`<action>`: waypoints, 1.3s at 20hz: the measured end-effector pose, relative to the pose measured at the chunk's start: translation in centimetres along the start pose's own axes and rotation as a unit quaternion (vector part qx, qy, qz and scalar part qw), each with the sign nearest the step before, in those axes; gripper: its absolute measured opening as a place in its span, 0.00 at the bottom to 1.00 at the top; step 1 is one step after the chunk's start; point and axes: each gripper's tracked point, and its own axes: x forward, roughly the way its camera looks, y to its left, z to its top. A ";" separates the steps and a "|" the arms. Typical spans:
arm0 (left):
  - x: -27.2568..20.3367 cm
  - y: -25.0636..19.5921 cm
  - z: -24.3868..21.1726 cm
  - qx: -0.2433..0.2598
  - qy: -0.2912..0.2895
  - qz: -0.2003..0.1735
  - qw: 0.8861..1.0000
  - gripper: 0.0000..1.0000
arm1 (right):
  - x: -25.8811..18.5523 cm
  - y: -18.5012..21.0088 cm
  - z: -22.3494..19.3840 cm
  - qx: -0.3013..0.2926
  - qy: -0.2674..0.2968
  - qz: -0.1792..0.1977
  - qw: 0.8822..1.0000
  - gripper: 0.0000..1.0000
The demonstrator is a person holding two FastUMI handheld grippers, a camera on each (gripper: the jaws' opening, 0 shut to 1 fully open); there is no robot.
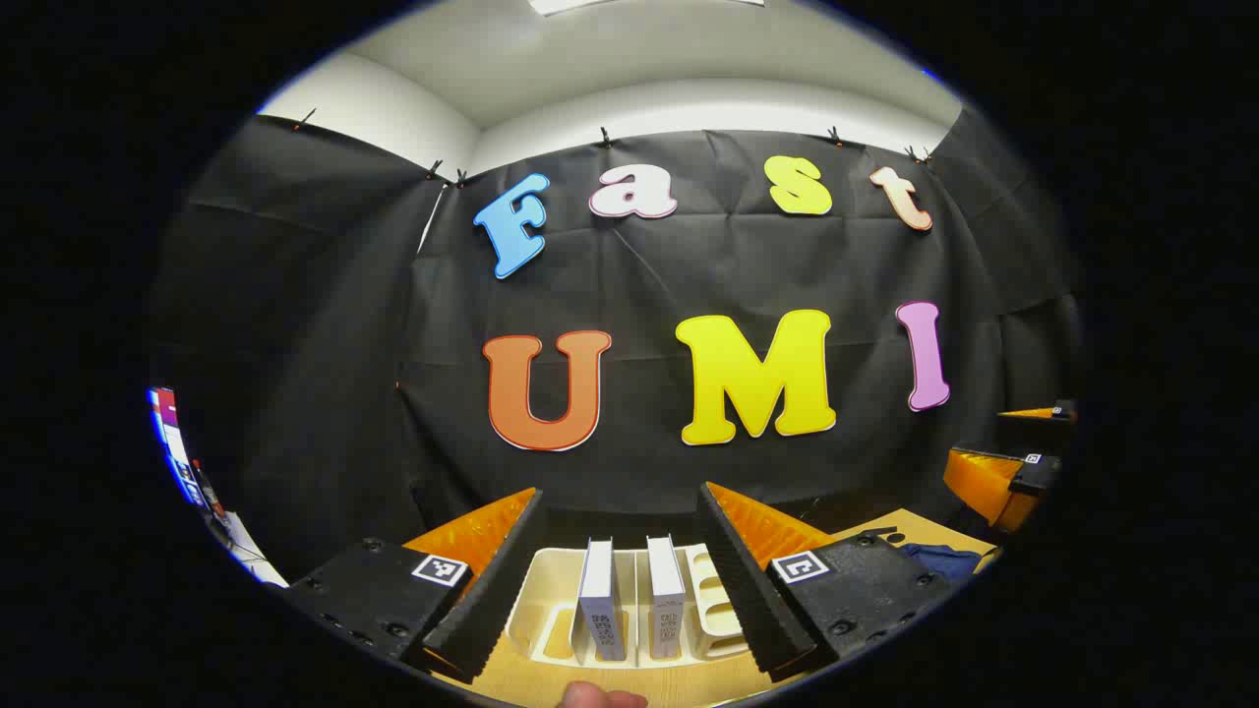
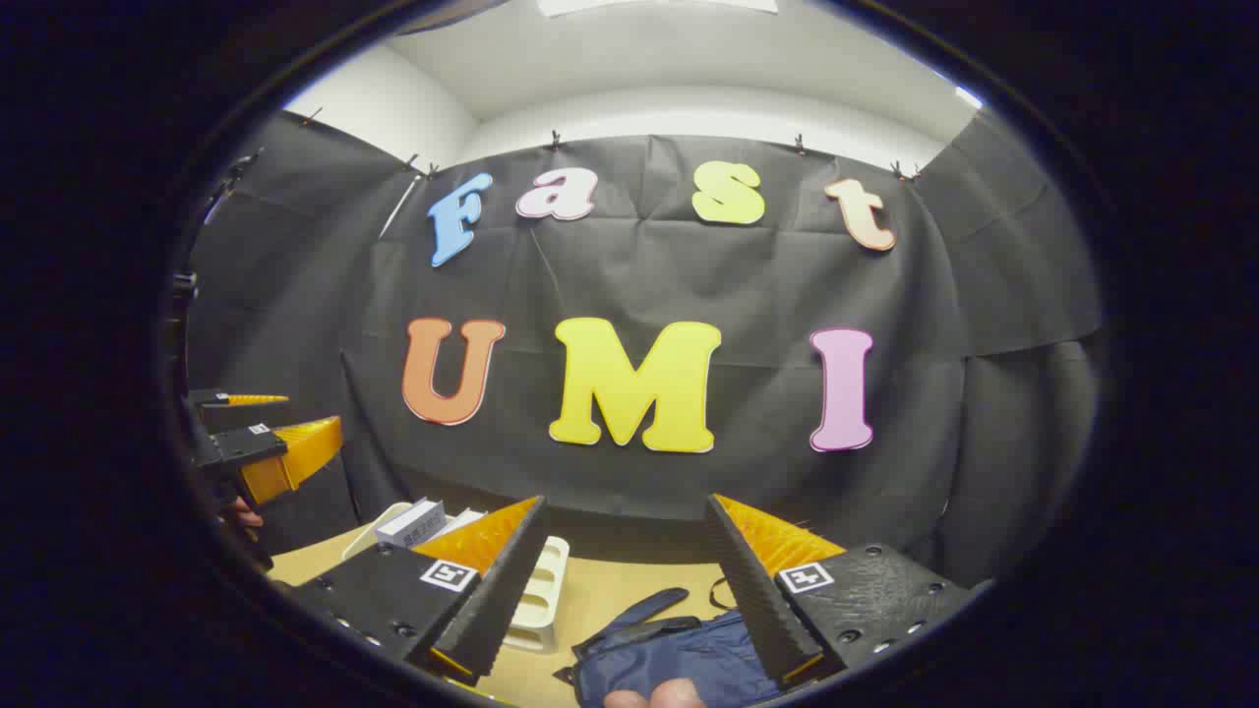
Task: Open the schoolbag, grab two books from the bookshelf and put them into the schoolbag.
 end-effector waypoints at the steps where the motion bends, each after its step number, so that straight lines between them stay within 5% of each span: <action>1: 0.0 0.1 -0.2 -0.001 0.002 -0.001 1.000 0.96 | 0.0 0.1 0.1 0.001 -0.001 0.001 1.000 0.97; 16: 0.8 0.6 -0.1 -0.001 0.013 -0.008 1.000 0.96 | 0.7 0.4 -1.7 0.010 0.023 -0.006 1.000 0.95; 26: 0.7 0.6 0.5 -0.002 0.010 -0.004 1.000 0.96 | 0.3 0.7 -13.6 -0.015 0.133 0.020 0.991 0.98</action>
